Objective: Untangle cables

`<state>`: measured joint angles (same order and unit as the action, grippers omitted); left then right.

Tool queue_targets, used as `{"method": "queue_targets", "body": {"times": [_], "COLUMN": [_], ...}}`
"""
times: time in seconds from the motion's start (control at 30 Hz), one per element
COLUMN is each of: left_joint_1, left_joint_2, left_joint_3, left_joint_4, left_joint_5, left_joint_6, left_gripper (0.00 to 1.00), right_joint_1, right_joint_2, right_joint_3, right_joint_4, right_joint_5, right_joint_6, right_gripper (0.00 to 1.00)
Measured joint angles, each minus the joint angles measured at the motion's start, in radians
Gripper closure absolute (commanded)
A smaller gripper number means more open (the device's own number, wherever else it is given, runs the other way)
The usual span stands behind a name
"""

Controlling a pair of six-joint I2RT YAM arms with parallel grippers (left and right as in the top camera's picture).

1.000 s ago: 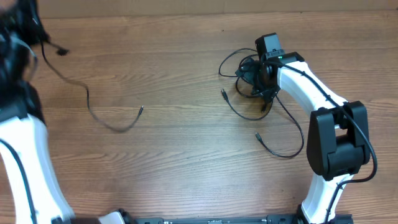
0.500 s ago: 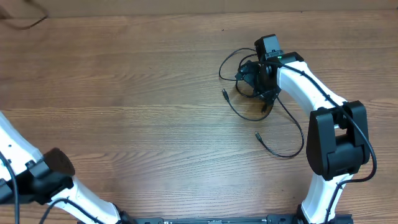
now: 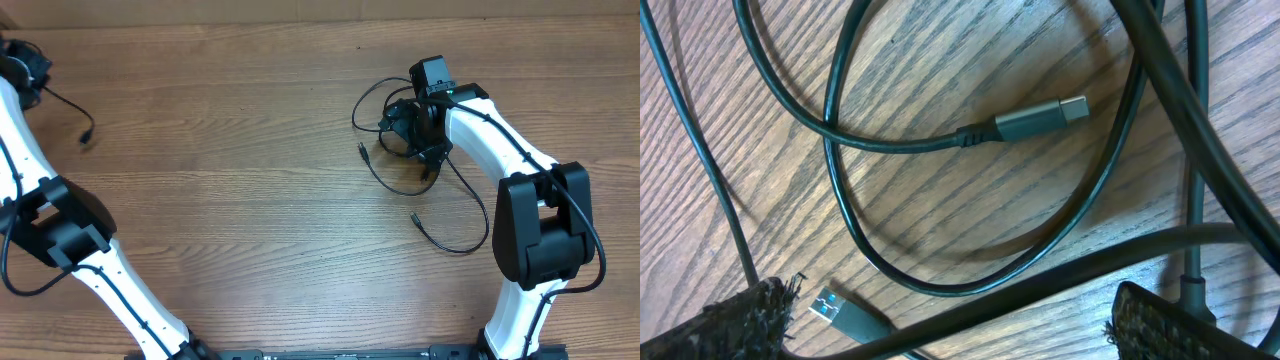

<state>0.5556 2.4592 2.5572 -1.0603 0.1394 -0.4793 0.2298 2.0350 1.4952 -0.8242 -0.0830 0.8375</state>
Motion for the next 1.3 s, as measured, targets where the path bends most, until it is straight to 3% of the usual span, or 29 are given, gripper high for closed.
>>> {"method": "queue_targets", "body": {"times": [0.23,0.27,0.33,0.53,0.7,0.87,0.9,0.93,0.97,1.0,1.07,1.13,1.3], "left_joint_1": [-0.014,-0.005,0.017,0.048,0.044,0.042,0.042,0.042,0.042,0.041,0.032,0.003,-0.13], "left_joint_2": [0.079,0.079,0.079,0.079,0.074,-0.061,-0.111,-0.138,-0.172,-0.194,-0.245,-0.267,-0.265], "left_joint_3": [0.0,0.005,0.014,0.076,0.177,0.259,0.267,0.271,0.277,0.281,0.291,0.293,0.29], "left_joint_4": [-0.013,0.0,0.042,0.066,0.014,-0.176,-0.205,-0.212,-0.224,-0.231,-0.266,-0.319,-0.447], "left_joint_5": [0.002,0.016,0.062,0.154,0.129,0.123,0.151,0.17,0.207,0.232,0.314,0.37,0.417], "left_joint_6": [-0.138,-0.151,-0.173,-0.203,-0.203,-0.177,-0.15,-0.134,-0.107,-0.09,-0.044,-0.018,0.041], "left_gripper": [0.91,0.75,0.0,0.0,0.0,0.0,0.0,0.02,0.04,0.08,0.1,0.11,0.12], "right_joint_1": [0.0,0.0,0.0,0.0,0.0,0.0,0.0,0.0,0.0,0.0,0.0,0.0,0.0], "right_joint_2": [0.0,0.0,0.0,0.0,0.0,0.0,-0.001,-0.003,-0.009,-0.022,-0.067,-0.16,-0.232], "right_joint_3": [0.0,0.0,0.0,0.0,0.0,0.0,0.0,0.0,0.0,0.0,0.0,0.0,0.0], "right_joint_4": [-0.042,-0.044,-0.045,-0.067,-0.079,-0.029,-0.006,0.005,0.013,0.021,0.023,0.021,0.016], "right_joint_5": [-0.006,-0.006,-0.007,-0.006,-0.006,-0.003,-0.002,-0.002,-0.001,0.0,0.001,-0.008,-0.027], "right_joint_6": [-0.001,0.0,-0.001,0.0,-0.001,-0.001,-0.002,-0.005,-0.012,-0.024,-0.043,-0.061,-0.086], "right_gripper": [0.0,0.0,0.0,0.0,0.0,0.01,0.05,0.21,0.3,0.34,0.33,0.23,0.11]}}
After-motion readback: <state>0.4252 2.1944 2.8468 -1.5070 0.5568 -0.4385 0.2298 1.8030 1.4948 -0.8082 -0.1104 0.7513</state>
